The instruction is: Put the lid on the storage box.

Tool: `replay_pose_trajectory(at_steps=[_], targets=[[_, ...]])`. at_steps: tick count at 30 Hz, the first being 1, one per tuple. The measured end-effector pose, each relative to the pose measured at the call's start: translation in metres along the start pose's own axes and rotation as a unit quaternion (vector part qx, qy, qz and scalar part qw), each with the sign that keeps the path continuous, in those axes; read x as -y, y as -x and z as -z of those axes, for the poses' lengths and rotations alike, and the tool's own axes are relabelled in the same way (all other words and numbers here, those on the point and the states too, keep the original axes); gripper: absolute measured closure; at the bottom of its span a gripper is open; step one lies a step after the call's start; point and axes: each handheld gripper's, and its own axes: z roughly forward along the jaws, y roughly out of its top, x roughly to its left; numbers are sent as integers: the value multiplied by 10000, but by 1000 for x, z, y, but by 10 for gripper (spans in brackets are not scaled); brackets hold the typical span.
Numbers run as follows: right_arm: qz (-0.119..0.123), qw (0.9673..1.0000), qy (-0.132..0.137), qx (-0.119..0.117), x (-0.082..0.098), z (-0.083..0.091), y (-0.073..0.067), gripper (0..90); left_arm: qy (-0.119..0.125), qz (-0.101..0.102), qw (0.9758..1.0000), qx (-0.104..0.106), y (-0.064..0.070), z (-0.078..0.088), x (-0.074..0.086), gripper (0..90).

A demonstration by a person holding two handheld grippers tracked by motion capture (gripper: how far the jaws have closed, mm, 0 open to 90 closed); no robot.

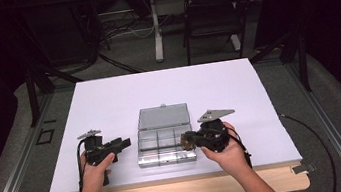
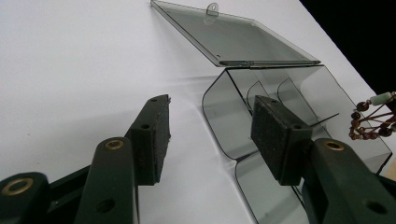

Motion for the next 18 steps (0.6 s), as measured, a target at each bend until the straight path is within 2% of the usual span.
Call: replay_pose_trajectory(at_steps=[18], targets=[[22, 9996, -241, -116, 9, -18, -6, 863, 5, -4, 10000, 8, 0, 0, 0, 474]])
